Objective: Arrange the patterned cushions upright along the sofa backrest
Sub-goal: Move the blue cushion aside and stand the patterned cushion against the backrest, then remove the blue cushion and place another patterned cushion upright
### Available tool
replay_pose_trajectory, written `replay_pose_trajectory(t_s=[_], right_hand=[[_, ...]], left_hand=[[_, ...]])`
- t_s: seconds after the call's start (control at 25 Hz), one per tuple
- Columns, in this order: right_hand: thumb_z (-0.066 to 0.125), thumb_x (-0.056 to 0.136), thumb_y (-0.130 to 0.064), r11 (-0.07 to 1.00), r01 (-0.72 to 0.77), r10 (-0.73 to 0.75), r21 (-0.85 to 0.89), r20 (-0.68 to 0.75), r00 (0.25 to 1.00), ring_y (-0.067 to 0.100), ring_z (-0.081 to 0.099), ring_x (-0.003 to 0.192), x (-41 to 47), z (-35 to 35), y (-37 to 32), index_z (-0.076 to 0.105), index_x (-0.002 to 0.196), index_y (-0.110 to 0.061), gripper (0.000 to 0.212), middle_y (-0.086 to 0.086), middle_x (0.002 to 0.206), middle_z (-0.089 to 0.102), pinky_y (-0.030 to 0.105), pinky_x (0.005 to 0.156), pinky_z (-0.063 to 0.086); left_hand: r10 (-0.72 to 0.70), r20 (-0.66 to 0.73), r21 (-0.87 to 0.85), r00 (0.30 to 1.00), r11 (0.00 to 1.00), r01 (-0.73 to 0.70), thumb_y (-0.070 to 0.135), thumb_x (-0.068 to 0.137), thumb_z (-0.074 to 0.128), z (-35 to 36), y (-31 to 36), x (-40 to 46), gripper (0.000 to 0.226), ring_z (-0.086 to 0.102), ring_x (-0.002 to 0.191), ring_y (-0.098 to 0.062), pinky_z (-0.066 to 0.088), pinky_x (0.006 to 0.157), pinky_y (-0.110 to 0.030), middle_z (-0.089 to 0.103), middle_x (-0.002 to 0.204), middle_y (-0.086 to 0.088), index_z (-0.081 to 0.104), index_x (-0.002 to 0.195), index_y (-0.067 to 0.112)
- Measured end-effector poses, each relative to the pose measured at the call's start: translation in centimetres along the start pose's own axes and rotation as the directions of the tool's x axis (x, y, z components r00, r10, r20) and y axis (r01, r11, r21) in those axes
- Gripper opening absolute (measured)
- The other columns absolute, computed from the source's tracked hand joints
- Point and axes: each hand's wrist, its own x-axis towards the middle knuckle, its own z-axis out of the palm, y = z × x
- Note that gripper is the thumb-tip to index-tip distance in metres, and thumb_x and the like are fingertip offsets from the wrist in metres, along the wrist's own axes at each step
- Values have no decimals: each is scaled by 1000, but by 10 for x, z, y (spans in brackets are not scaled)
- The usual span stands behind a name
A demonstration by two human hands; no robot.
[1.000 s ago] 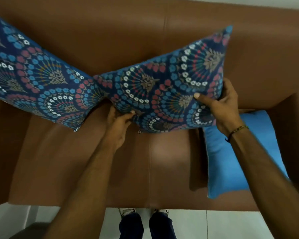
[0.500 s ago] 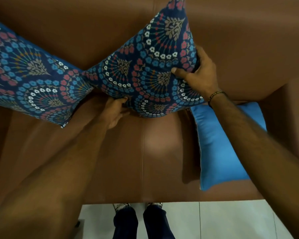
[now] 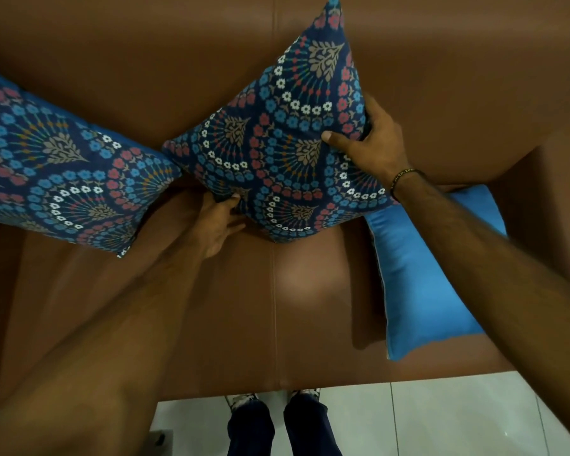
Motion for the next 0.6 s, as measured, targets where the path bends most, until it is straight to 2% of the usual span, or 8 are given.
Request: replay_pose_trajectory(t_s=[0.2, 0.28, 0.4, 0.6], right_hand=[[77, 66, -77, 994, -84, 87, -67, 39, 996, 22, 53, 148, -13, -13, 1, 24, 168, -27, 125, -3, 167, 47, 56, 121, 47], [78, 59, -83, 984, -148, 149, -98, 9, 989, 24, 44, 155, -22, -22, 7, 19, 168, -29, 135, -1, 172, 37, 60, 124, 42], [82, 60, -80, 964, -204, 199, -171, -44, 979, 26, 40, 157, -50, -45, 32, 18, 168, -28, 136, 2, 173, 35, 61, 125, 39], [86, 70, -68, 870, -330, 343, -365, -33, 939, 32, 42, 154, -107, -105, 112, 20, 169, -26, 126, 6, 170, 40, 61, 123, 39]], left_hand=[[-27, -79, 90, 996, 995, 35, 25, 97, 67, 4, -19, -16, 82, 67, 116, -23, 57, 98, -40, 59, 142, -5, 18, 164, 27], [-53, -100, 125, 994, 990, 66, 25, 97, 66, 11, -26, -25, 79, 65, 121, -25, 56, 102, -41, 58, 145, -7, 22, 163, 25], [-88, -80, 270, 993, 957, 107, 28, 97, 66, 33, -40, -46, 65, 62, 126, -27, 53, 107, -44, 58, 146, -8, 38, 156, 22], [-174, 85, 514, 981, 851, 107, 24, 99, 65, 111, -69, -80, 48, 58, 132, -30, 47, 114, -45, 57, 147, -10, 53, 145, 16]])
